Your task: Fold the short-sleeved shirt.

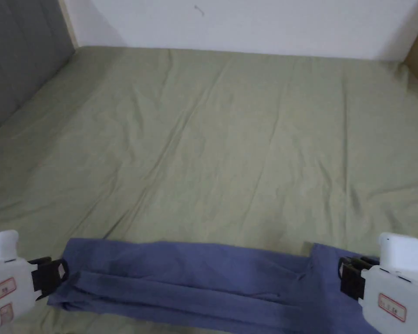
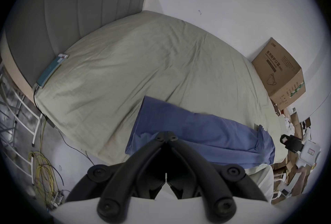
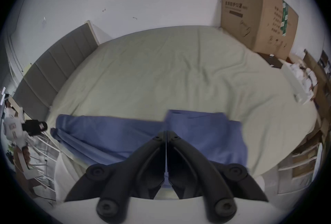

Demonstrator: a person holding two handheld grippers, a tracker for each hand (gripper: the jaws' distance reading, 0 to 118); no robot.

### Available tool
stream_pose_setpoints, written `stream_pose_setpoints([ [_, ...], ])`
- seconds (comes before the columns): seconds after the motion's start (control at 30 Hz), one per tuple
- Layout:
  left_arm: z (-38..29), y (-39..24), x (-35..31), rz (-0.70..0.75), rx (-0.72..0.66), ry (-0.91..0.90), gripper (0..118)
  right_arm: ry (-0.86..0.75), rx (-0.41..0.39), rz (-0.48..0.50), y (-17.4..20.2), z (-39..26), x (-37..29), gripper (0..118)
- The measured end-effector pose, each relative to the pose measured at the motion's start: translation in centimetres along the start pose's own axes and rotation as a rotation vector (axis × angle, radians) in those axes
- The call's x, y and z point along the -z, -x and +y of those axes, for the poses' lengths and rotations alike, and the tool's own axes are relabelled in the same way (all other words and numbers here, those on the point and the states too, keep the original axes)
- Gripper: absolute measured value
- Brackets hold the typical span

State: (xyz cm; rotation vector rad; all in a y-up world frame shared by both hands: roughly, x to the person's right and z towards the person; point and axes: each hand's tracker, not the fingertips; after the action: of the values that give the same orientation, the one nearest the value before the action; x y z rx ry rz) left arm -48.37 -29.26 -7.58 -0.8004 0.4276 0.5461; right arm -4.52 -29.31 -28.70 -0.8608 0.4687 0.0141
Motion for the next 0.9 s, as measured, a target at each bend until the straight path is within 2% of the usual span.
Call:
stream_pose_setpoints([
  [0.07,-0.2,1.1,-0.2,-0.018,-0.068,-0.014,0,0.02,-0.073,0.004,1.2,0.1,0.8,2],
  [0.13,0.1,2.5,-0.2,-0.05,-0.137,-0.024,1,0.014,-0.099,-0.004,2.0,0.0,1.2,2],
  [0.17,0.3,3.2,-0.1,-0.057,-0.17,-0.014,15,0.017,-0.093,0.002,2.2,0.1,1.5,2],
  [0.2,0.3,4.1,0.0,-0.069,-0.204,-0.009,52,0.018,-0.084,0.003,2.3,0.2,1.7,2],
  [0.23,0.3,4.8,0.2,-0.079,-0.235,-0.009,80,0.023,-0.08,0.008,2.4,0.2,1.8,2],
  [0.27,0.3,5.1,0.5,-0.088,-0.259,0.004,98,0.025,-0.082,0.011,2.6,0.2,2.0,2],
  [0.3,0.2,5.6,0.7,-0.109,-0.28,0.002,106,0.026,-0.086,0.007,2.9,0.2,2.2,2],
  [0.43,-0.5,7.4,2.8,-0.229,-0.373,0.034,107,0.04,-0.114,0.001,3.6,0.1,2.7,2],
  [0.67,-2.8,9.8,8.5,-0.338,-0.585,0.137,111,0.067,-0.144,0.015,4.9,-0.2,3.2,2],
  [0.8,-2.6,9.8,8.6,-0.358,-0.59,0.101,110,0.087,-0.157,0.019,5.3,-0.3,3.5,2],
  [0.87,-2.7,9.2,9.0,-0.307,-0.531,0.097,99,0.096,-0.159,0.022,5.5,-0.4,3.7,2],
  [0.9,-2.6,8.9,8.9,-0.248,-0.498,0.108,80,0.101,-0.16,0.022,5.5,-0.4,3.8,2],
])
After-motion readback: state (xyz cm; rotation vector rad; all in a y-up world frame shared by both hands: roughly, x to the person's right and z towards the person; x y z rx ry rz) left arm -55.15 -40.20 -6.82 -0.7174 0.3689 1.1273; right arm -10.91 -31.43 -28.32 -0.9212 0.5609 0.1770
